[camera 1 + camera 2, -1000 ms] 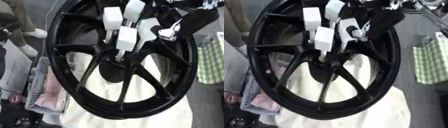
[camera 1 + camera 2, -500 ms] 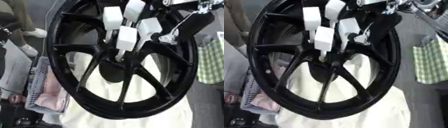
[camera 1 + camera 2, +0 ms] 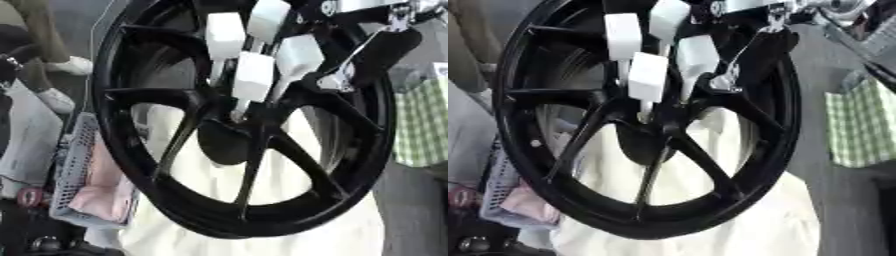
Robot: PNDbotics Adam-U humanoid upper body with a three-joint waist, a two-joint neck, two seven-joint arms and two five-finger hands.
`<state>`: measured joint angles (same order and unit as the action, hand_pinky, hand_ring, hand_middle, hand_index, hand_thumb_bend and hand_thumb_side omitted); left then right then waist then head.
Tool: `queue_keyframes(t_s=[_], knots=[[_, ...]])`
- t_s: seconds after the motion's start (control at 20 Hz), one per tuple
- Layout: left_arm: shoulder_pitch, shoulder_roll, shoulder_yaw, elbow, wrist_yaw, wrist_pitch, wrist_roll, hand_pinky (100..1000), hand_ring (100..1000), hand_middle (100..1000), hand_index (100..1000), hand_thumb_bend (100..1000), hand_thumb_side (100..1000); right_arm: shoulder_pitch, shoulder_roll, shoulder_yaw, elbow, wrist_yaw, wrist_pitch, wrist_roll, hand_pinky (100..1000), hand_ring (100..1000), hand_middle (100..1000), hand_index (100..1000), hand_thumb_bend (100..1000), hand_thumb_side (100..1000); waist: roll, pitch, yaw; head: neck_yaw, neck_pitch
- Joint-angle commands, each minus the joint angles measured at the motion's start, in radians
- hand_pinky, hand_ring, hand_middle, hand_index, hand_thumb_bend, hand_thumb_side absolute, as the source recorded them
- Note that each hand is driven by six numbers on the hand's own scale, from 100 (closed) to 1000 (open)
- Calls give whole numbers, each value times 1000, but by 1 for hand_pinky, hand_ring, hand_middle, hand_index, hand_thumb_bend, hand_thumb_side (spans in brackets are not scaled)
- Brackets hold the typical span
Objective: Pull the pin out of the wheel hub.
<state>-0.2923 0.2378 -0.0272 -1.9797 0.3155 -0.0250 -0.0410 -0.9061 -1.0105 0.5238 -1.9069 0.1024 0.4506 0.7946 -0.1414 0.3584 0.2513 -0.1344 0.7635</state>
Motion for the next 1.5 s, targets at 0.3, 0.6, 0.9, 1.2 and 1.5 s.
queue_keyframes(t_s=[0.3, 0.6, 0.9, 1.2, 1.5], knots=[[-13, 4, -5, -20, 3, 0, -8, 809, 748, 623, 790, 100, 728, -21, -7, -18, 13, 26, 109, 112, 791, 843, 770, 864, 168, 187, 7, -13, -1, 4, 2], [-14, 4, -4, -20, 3, 1, -10, 810, 749, 624, 790, 100, 727, -24, -2, -23, 16, 36, 112, 108, 765, 790, 724, 841, 175, 113, 8, -12, -1, 4, 2], [-14, 3, -5, -20, 4, 1, -11, 810, 749, 625, 789, 101, 728, -24, 0, -22, 19, 35, 111, 101, 740, 725, 671, 805, 182, 100, 7, -12, 0, 4, 3], [-13, 3, -4, -20, 3, 2, -12, 811, 750, 626, 789, 101, 727, -29, 2, -29, 11, 26, 115, 72, 596, 509, 483, 626, 111, 100, 7, -12, -1, 5, 6], [-12, 3, -4, -20, 4, 4, -14, 811, 751, 627, 789, 101, 727, -34, -2, -44, -2, 5, 135, 20, 544, 455, 432, 563, 100, 100, 7, -18, -4, 6, 6]])
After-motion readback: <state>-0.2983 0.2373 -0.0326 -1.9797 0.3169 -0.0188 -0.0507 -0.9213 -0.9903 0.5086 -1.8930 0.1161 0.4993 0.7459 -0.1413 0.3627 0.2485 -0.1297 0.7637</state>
